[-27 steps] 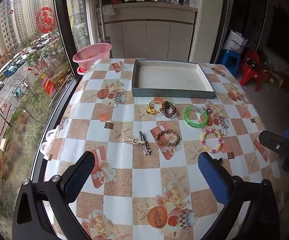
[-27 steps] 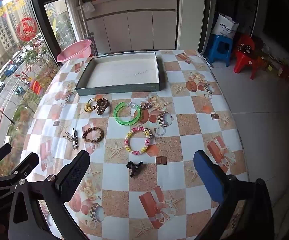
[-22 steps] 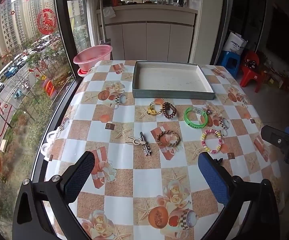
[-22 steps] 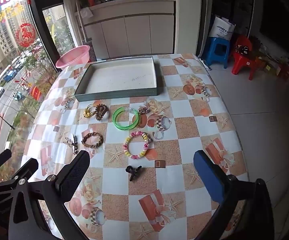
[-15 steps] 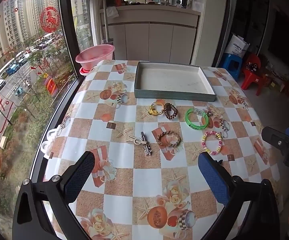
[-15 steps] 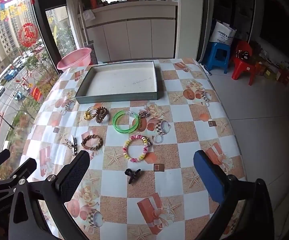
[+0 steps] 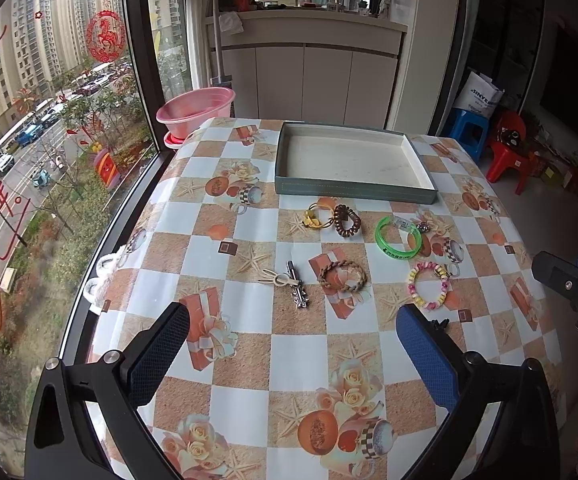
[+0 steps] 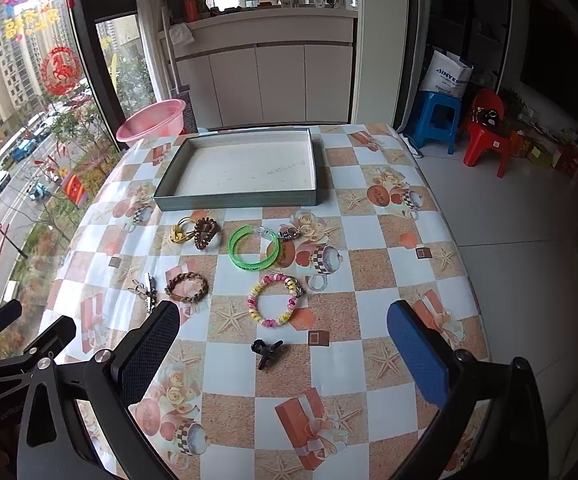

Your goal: Organize jewelry

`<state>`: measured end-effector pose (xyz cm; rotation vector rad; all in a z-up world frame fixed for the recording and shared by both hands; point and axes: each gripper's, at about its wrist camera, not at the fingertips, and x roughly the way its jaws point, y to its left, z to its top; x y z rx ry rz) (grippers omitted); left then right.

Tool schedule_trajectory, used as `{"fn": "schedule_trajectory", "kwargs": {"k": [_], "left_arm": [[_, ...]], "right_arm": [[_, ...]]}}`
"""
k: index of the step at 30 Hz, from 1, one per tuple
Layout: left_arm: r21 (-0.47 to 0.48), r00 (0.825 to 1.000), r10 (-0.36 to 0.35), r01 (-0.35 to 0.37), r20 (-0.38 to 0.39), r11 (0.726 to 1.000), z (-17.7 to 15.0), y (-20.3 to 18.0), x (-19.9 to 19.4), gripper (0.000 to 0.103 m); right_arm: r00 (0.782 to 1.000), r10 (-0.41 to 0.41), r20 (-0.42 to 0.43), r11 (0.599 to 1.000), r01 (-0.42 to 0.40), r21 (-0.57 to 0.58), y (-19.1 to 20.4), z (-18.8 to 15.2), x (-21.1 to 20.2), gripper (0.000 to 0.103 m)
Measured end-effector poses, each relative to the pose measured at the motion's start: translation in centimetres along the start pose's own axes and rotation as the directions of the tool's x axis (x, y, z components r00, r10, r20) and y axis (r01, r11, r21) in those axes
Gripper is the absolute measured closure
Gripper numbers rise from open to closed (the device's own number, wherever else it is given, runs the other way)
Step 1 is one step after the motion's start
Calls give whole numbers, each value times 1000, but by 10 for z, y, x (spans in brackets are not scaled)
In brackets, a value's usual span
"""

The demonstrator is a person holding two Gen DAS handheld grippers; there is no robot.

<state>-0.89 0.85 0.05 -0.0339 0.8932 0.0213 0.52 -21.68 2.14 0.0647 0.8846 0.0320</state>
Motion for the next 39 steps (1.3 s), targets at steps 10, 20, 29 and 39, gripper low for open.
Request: {"fn": "schedule_trajectory", "kwargs": {"k": [10,20,29,39], "left_arm": [[3,1000,7,-7,15,1000,-2,2,-3,0],[4,1000,11,-11,14,1000,-3,2,-3,0],[0,1000,6,-6,8,1000,-6,4,-3,0],[-2,1000,8,-8,7,1000,-7,4,-3,0]], "right_arm": [[1000,0,8,1000,0,4,0,-1,-4,0],[1000,-2,10,1000,2,2,0,-3,-5,0],[1000,-3,7,1000,3,3,2,-8,-6,0],[1000,-3,6,1000,3,2,2,-8,-6,0]]}}
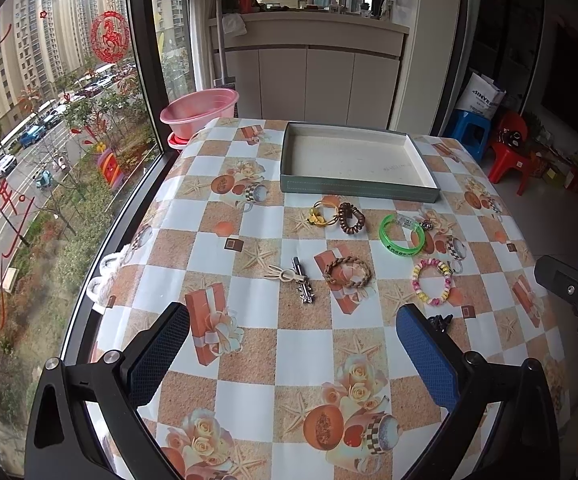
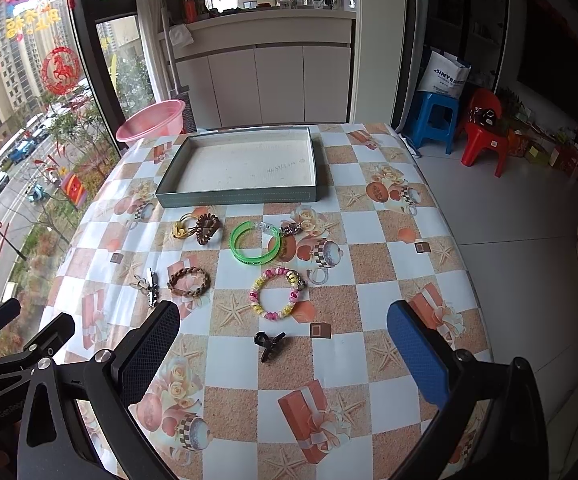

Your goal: Organize jewelry

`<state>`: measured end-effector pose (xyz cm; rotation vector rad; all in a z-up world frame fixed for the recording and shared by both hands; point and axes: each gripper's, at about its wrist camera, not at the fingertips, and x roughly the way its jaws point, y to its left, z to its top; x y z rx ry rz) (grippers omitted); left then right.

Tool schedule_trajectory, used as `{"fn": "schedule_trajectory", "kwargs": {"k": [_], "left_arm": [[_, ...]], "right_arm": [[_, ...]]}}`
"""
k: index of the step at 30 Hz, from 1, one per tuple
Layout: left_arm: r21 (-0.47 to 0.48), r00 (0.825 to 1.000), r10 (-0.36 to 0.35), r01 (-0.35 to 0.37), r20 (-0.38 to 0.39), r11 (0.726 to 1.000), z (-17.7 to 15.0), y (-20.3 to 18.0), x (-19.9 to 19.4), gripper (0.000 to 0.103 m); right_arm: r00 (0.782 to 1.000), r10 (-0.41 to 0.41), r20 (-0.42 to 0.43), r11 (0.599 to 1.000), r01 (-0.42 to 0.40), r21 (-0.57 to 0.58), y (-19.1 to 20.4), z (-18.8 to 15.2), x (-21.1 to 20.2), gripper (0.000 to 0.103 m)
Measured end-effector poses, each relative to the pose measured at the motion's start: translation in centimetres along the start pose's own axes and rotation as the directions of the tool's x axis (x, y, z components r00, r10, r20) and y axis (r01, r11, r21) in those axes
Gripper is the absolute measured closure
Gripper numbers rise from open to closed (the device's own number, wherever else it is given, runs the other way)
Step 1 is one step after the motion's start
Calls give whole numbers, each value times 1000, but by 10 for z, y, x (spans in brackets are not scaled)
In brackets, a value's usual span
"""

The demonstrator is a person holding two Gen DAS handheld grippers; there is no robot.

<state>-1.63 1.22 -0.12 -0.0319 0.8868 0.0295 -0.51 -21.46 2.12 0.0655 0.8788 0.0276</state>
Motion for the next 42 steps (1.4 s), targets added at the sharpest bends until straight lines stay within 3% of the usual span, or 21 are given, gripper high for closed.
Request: {"fn": "schedule_trajectory", "kwargs": {"k": [42], "left_arm": [[1,1000,8,-8,3,1000,-4,5,-8,0]], "right_arm": [[1000,-4,-3,1000,4,-2,2,-6,-3,0]]}}
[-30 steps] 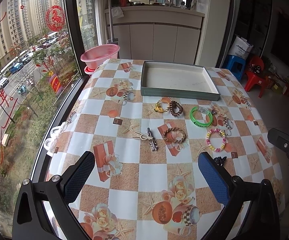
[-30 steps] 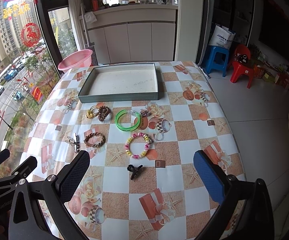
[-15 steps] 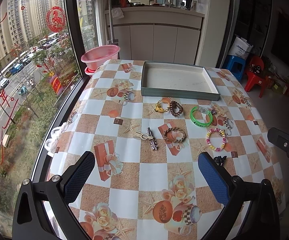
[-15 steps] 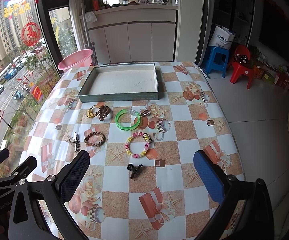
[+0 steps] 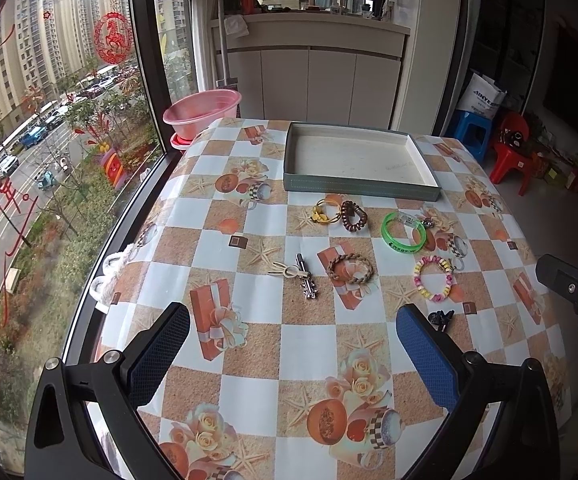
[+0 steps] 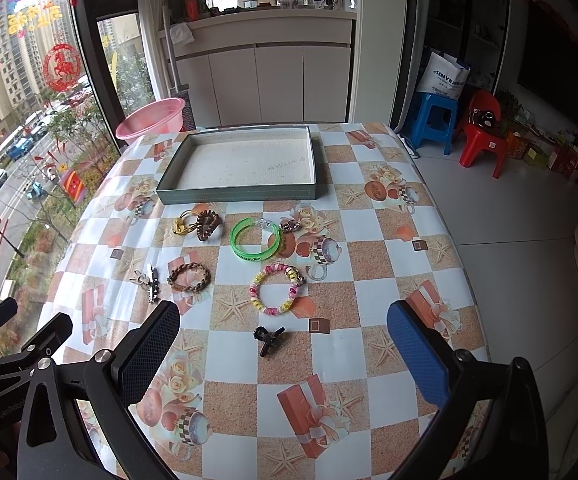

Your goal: Organize jewelry

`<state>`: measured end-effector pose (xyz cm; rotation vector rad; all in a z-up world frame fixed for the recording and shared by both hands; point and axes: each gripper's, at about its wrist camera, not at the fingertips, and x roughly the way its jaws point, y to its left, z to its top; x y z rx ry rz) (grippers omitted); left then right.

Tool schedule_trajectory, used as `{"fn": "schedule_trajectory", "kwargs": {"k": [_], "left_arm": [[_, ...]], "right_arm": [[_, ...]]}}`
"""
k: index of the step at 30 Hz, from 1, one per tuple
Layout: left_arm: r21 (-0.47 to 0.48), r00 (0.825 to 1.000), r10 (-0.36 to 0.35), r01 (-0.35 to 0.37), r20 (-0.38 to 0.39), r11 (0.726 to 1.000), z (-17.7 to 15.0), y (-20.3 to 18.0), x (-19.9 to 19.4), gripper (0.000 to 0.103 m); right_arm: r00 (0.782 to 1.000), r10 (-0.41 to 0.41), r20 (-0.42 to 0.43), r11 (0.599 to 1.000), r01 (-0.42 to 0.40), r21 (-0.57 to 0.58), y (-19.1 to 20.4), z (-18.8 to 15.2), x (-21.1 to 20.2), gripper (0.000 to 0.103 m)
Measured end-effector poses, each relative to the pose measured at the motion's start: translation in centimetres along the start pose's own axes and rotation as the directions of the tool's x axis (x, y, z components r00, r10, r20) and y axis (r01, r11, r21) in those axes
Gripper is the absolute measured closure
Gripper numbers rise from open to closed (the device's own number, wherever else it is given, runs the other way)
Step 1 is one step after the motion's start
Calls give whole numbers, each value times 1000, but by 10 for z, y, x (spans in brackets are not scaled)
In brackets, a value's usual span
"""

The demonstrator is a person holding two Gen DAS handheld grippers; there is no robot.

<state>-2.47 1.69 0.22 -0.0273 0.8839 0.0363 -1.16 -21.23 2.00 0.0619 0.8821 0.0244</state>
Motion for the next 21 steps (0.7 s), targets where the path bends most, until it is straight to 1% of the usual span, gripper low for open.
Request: {"fn": "schedule_trajectory", "kwargs": {"k": [21], "left_arm": [[-1,1000,1,-1,-1,1000,-1,0,0,0]], "right_arm": [[1000,-9,-9,1000,9,-7,1,-2,-1,0]]}}
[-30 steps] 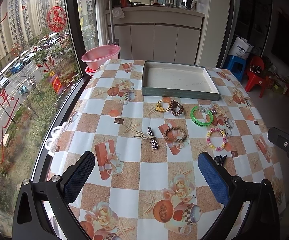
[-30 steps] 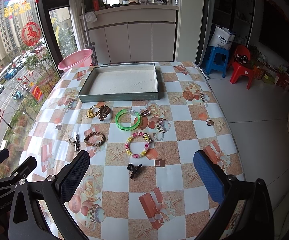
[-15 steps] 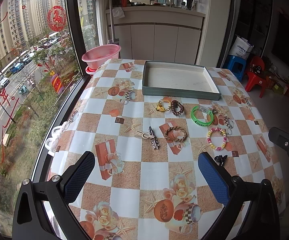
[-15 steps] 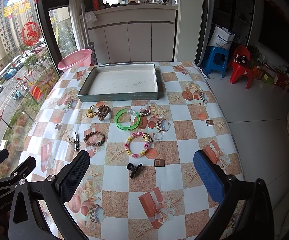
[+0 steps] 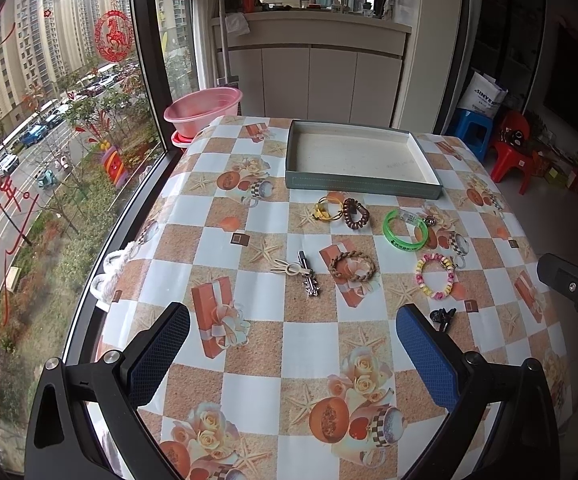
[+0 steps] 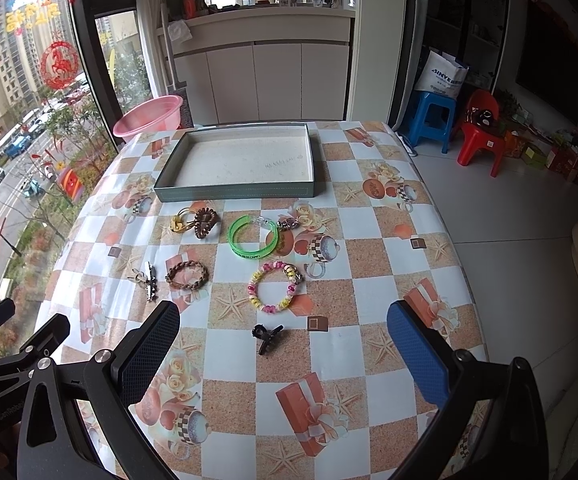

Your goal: Organize jewelry

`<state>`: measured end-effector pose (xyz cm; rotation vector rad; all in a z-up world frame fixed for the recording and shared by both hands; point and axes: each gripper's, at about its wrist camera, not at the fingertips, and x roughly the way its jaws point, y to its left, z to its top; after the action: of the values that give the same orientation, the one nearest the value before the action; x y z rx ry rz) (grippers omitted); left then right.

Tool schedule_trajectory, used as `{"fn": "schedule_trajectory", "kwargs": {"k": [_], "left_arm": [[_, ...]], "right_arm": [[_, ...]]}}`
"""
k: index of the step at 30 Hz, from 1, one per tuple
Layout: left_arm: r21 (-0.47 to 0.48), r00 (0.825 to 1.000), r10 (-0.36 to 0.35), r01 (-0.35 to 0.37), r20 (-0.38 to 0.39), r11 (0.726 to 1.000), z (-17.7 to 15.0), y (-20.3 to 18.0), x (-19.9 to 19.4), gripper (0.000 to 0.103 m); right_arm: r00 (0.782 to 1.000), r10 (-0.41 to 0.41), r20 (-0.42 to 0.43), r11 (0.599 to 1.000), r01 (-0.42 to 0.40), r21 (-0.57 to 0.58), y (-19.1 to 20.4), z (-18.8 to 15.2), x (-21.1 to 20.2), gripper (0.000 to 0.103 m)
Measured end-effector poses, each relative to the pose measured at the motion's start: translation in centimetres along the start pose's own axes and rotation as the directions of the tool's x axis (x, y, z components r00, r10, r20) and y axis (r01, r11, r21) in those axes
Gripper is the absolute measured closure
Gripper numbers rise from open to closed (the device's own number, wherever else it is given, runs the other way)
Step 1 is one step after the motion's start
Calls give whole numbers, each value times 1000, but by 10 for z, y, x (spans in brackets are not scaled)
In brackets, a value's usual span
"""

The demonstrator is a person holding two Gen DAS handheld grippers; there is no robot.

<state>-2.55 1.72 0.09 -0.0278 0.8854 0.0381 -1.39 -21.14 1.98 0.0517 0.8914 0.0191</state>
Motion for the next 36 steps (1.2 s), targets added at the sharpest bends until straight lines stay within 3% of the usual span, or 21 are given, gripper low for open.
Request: {"fn": "schedule_trajectory", "kwargs": {"k": [5,10,15,18,21,26,32,36], "left_arm": [[2,1000,-5,5,-10,1000,-4,2,2,0],[26,999,-25,26,-39,999,-6,4,10,0],[37,991,-42,47,-128,998,-6,8,30,0],[32,983,-44,51,-180,998,-5,13,50,0],[12,974,-39,43,-225,999,-3,20,74,0],[-88,943,-102,78,-317,993,3,36,118,0],[-127,940,-88,48,-330,991,13,38,149,0],[-127,932,-104,64,-346,990,15,30,165,0]], "right_arm": [[1000,-6,-30,1000,6,0,-1,2,4,0],[993,53,-108,997,-47,64,-5,6,17,0],[970,133,-206,984,-105,140,-12,0,39,0],[955,140,-263,983,-103,149,-9,-6,54,0],[942,130,-309,985,-88,146,-6,-11,69,0],[914,114,-389,984,-49,172,-4,-22,102,0],[891,60,-450,981,31,193,-6,-28,137,0],[885,69,-461,973,43,228,-8,-29,151,0]]}}
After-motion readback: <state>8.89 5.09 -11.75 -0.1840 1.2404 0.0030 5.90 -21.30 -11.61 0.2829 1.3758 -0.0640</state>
